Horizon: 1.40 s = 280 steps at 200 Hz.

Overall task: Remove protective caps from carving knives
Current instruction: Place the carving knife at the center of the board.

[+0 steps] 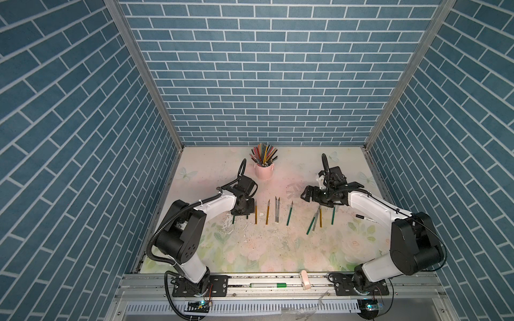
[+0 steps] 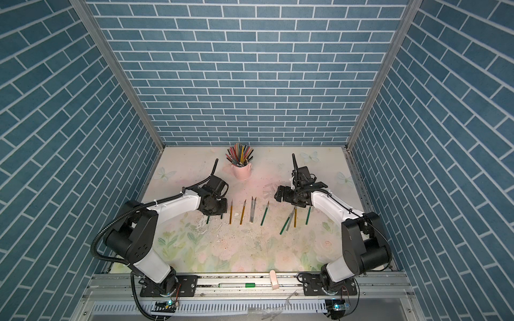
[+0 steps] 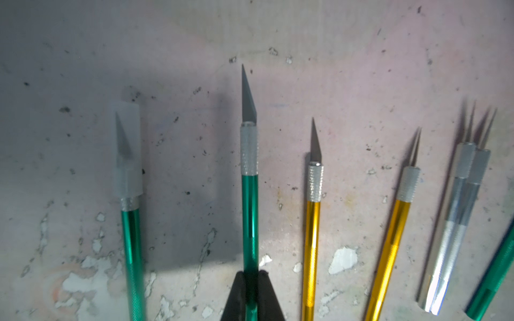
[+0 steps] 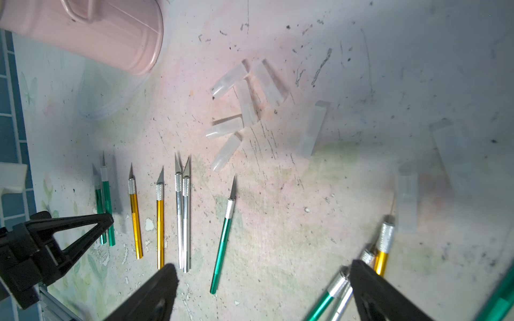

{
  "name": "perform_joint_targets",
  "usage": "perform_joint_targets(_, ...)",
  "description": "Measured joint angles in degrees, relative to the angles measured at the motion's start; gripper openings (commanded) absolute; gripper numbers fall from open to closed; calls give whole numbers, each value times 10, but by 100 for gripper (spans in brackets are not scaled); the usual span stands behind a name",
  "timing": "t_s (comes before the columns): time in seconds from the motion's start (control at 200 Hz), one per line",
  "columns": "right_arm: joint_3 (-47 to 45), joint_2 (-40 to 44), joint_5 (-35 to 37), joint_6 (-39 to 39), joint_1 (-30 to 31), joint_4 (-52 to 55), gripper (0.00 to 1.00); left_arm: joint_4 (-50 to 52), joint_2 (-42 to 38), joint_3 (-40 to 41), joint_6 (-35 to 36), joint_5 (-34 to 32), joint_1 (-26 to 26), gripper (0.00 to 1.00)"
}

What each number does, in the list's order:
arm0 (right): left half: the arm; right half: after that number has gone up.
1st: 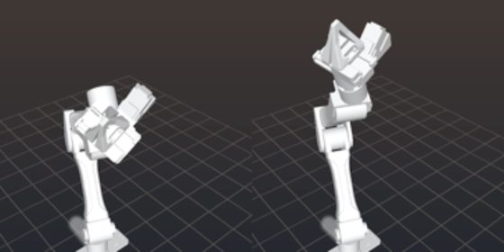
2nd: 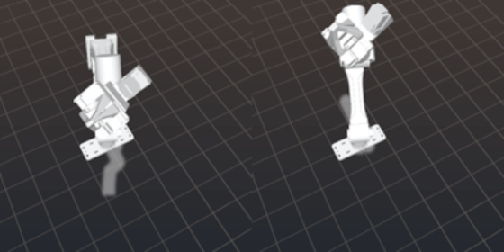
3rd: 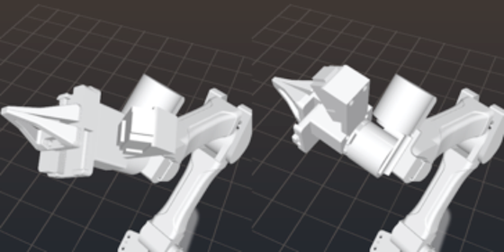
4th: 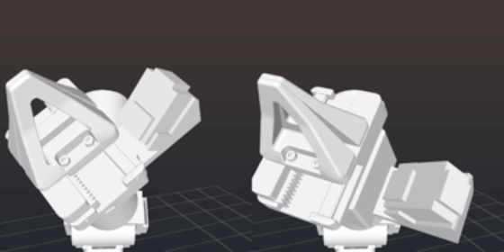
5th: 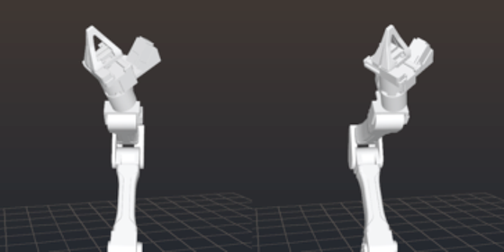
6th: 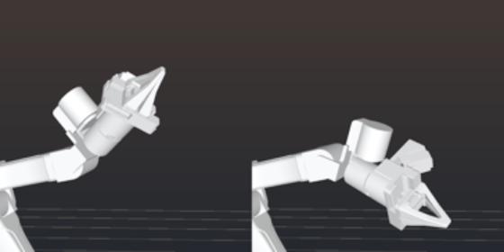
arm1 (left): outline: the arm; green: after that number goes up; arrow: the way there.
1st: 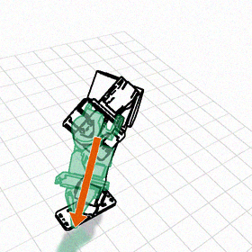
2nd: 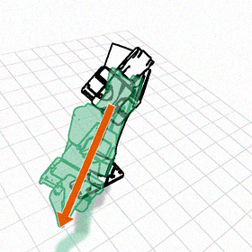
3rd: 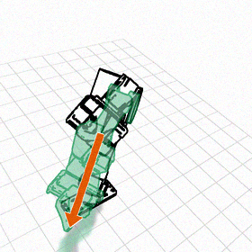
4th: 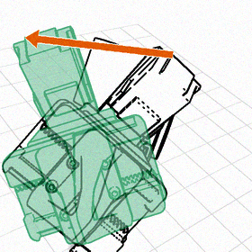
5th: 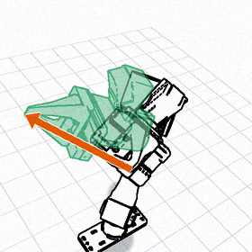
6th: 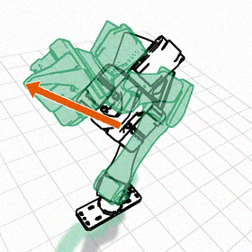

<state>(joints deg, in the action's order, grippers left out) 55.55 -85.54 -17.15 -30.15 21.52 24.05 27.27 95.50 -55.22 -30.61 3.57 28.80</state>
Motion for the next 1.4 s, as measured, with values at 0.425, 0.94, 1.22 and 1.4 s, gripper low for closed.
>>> perform_joint_targets(0.425, 0, 54, -33, 22, -77, 47, 98, -19, 6, 19, -21, -14, 8, 29)
perform_joint_targets(0.94, 23, 68, -52, 46, -142, 90, 98, 32, -26, -43, -9, -34, 9, 73)
perform_joint_targets(1.22, 30, 70, -56, 50, -163, 106, 98, 49, -52, -70, 0, -36, 2, 76)
perform_joint_targets(1.4, 30, 70, -57, 50, -166, 112, 98, 65, -55, -69, 10, -37, -19, 83)
